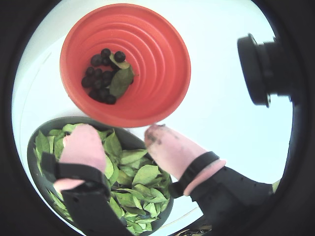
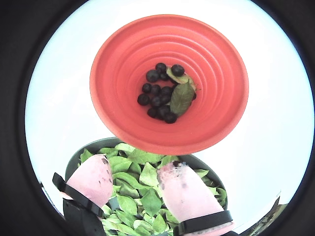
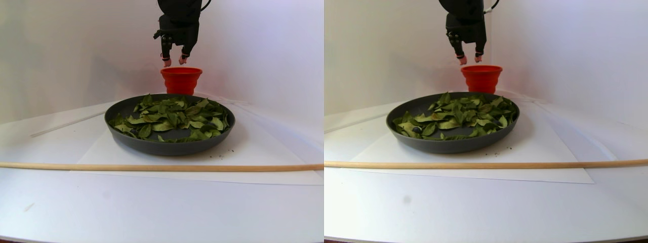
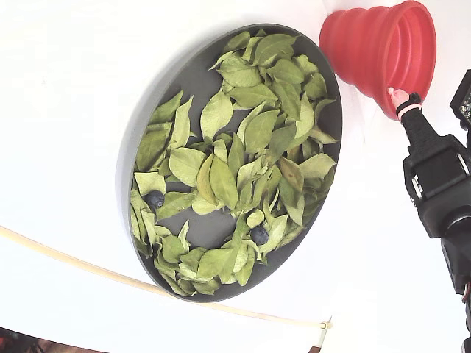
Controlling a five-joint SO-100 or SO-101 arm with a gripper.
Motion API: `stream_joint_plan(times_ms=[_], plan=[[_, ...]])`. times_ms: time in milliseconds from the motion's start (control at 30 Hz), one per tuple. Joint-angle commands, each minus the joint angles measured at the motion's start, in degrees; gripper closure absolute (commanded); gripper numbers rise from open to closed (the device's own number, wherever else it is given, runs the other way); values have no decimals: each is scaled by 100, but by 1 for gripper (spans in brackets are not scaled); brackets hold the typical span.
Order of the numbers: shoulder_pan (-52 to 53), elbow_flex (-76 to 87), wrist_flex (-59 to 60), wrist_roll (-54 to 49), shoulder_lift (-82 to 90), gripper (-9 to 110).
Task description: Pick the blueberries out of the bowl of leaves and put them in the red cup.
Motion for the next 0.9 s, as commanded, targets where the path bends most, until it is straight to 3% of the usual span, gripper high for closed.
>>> stream_joint_plan(times_ms=[0,867], plan=[[-79,-62,141,70,914,84],[-466,1002,1037,-26,1854,84]])
